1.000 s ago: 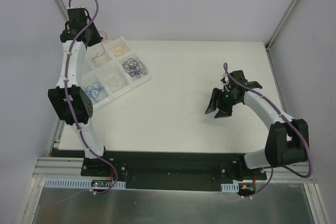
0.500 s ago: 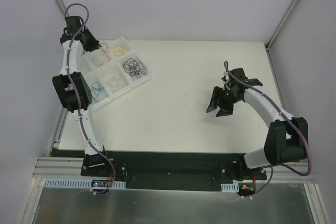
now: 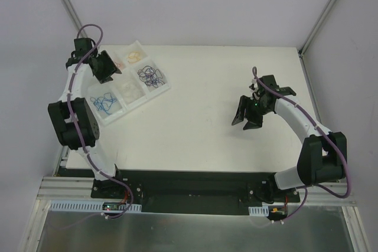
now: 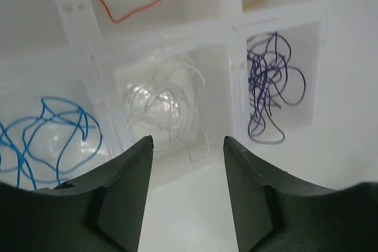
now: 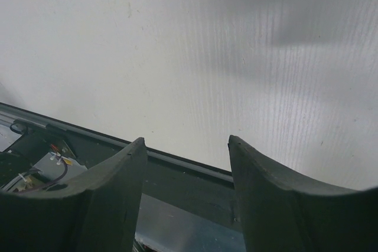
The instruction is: Untangle the cables
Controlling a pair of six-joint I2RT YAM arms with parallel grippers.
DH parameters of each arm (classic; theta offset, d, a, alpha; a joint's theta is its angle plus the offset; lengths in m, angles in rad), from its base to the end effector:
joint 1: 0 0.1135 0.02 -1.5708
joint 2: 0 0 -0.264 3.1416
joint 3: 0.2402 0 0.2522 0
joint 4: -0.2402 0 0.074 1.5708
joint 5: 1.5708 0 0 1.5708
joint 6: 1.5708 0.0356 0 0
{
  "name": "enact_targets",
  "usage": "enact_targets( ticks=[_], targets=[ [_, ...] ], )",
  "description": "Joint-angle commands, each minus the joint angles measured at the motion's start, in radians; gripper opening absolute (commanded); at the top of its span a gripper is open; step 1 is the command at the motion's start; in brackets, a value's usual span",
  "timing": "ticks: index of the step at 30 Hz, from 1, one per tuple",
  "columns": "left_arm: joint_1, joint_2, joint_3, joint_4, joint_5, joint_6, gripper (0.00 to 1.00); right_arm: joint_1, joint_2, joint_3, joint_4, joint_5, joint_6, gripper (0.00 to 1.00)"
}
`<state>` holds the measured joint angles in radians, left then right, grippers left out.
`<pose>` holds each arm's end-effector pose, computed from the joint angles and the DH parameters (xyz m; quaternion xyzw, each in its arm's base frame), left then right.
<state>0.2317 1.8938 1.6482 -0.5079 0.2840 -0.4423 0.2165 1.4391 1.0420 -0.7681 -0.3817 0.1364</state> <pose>0.4256 0.0902 0.2885 -0.2473 0.8759 -0.1705 0.3775 0.2674 0.0724 0.2375 -0.0767 0.9594 0.2176 0.1621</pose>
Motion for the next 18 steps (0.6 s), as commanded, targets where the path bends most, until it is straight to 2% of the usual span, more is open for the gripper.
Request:
enact_targets(
  ticks=[1,6,11,14,18],
  targets=[
    [-0.083,-0.29,-0.242,0.055,0.047,0.056,0.52,0.006,0.004,0.073,-0.03,0.004,-0.03,0.61],
    [-0.31,-0.548,-0.56,0.149,0.041,-0.022,0.56,0.059,0.003,0.121,-0.057,0.05,-0.07,0.62],
    [-0.615,-0.751,-0.747,0.294,-0.064,-0.117,0.62,0.115,-0.038,0.144,-0.066,0.072,-0.1,0.64],
    [-0.718,-0.855,-0.81,0.374,-0.138,-0.136,0.66,0.127,-0.127,0.098,-0.027,0.057,-0.101,0.71],
    [-0.779,-0.958,-0.879,0.456,-0.166,-0.147,0.68,0.126,-0.276,0.035,0.026,0.06,-0.106,0.81]
  ],
)
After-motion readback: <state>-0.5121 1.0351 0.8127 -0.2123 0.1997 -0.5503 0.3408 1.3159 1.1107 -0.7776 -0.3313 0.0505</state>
